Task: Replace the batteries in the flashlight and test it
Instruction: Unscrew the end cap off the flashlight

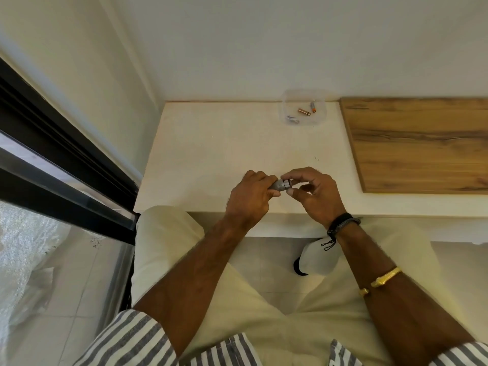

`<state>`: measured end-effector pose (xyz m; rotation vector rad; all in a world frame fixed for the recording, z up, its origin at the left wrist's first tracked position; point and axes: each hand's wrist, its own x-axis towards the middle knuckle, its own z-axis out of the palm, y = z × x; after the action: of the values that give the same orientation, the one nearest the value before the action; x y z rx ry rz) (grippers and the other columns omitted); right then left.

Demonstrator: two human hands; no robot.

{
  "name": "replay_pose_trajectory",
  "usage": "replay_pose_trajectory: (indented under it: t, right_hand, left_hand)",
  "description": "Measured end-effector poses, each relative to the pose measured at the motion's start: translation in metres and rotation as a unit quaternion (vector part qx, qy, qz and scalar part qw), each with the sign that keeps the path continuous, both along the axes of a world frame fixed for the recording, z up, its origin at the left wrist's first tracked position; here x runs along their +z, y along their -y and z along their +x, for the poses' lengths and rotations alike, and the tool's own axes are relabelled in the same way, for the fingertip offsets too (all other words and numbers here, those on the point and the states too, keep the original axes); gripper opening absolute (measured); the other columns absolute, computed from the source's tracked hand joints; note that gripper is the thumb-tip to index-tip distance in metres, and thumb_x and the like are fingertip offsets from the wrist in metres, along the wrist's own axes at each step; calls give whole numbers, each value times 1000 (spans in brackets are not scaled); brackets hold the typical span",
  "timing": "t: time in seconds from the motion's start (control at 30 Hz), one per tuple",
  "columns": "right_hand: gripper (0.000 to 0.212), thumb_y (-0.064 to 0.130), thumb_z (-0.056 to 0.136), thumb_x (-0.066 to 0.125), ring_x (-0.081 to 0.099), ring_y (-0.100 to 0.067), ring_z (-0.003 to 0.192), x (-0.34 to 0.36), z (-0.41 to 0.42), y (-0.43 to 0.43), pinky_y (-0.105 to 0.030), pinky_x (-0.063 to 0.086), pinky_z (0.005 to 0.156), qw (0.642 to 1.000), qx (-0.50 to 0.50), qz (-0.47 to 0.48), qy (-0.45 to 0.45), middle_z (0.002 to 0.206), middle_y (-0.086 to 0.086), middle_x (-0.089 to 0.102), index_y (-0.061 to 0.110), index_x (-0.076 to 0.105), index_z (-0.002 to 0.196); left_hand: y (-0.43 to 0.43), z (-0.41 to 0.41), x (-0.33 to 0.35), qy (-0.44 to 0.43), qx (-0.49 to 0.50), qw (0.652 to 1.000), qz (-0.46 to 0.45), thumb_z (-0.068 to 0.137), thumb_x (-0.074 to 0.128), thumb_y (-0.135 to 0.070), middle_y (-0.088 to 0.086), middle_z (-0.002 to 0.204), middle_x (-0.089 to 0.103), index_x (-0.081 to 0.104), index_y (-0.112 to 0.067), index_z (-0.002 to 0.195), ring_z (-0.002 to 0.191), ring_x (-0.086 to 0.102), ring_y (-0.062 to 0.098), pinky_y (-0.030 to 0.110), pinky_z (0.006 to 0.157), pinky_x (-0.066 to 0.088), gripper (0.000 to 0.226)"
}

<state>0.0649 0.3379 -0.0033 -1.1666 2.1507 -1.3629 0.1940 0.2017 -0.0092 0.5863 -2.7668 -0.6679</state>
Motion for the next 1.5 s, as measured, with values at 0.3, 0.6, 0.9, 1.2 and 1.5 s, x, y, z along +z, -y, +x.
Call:
replay_pose_trajectory:
  t: [0.3, 0.6, 0.9, 1.2, 1.5]
  right_hand:
    - [25, 40, 94, 67, 72, -11, 71, -6, 3, 0, -14, 51, 57, 994, -68, 55, 59, 84, 6, 74, 19, 75, 102]
    - [34, 3, 84, 76, 70, -12, 102, -5, -1, -1, -26, 60, 86, 999, 9, -14, 46, 111, 3, 73, 18, 72, 115]
    - [16, 24, 93, 71, 70, -12, 72, -12, 1, -1, -21, 59, 60, 997, -48, 33, 44, 86, 1, 74, 14, 75, 104]
    - [36, 41, 89, 73, 70, -5, 86, -7, 2, 0, -22, 60, 69, 995, -47, 48, 77, 108, 8, 71, 26, 67, 121]
    - [21, 8, 87, 76, 70, -16, 90, -11, -1, -2, -33, 61, 81, 999, -16, 19, 27, 101, 1, 74, 14, 76, 107]
  left_hand:
    - [-2, 2, -2, 11, -13, 1000, -11, 101, 51, -31, 3, 109, 65, 62, -17, 120, 100, 50, 19, 39, 78, 52, 26]
    - [0, 1, -5, 14, -13, 1000, -11, 100, 52, -30, 4, 112, 66, 62, -16, 122, 102, 51, 21, 37, 80, 52, 28]
    - [-2, 1, -9, 17, -21, 1000, -16, 100, 51, -30, 4, 110, 66, 62, -17, 120, 99, 50, 19, 37, 78, 52, 25]
    - [-1, 1, -8, 13, -16, 1000, -17, 101, 52, -29, 3, 113, 66, 62, -17, 122, 104, 51, 19, 32, 78, 48, 27]
    - [0, 0, -10, 13, -17, 1000, -16, 101, 50, -30, 2, 113, 66, 62, -18, 121, 103, 50, 19, 30, 77, 46, 26]
